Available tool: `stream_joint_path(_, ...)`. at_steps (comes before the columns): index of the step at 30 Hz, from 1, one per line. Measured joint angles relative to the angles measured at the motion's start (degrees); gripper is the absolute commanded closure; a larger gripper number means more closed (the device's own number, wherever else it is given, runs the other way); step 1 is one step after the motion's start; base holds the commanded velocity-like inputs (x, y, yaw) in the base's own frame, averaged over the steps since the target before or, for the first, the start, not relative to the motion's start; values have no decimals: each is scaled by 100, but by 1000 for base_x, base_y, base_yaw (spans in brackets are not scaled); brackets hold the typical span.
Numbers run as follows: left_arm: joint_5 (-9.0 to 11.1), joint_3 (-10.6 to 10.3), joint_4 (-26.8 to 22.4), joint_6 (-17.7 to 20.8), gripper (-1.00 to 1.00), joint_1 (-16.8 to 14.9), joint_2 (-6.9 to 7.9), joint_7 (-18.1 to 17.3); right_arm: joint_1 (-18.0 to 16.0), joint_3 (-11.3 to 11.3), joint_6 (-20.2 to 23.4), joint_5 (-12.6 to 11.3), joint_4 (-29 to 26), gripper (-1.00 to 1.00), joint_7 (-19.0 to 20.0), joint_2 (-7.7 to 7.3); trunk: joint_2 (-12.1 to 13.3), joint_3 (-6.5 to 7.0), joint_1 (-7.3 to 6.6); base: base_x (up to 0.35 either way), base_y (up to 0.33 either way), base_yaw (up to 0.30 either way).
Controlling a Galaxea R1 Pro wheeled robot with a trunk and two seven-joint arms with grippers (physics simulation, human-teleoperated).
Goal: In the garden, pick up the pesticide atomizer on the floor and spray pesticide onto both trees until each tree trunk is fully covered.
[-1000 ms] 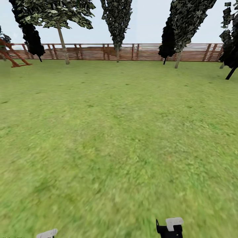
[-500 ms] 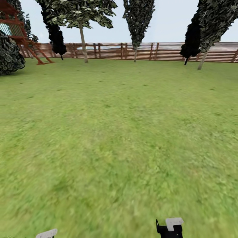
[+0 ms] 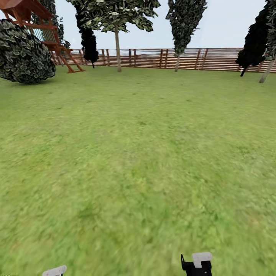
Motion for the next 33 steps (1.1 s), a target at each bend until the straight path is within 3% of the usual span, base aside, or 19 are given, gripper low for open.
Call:
stream_joint_path(13,20,2,2,-10,100,-1,0,136,1,0,1,-1,0,-100,1,0,0,-26,-1,335,57,258)
stream_joint_path(33,2,-7,2,0,100,-3,-9,137,10,9,18,5,-1,-100,25,-12,0,-26,-1,338,51,-4)
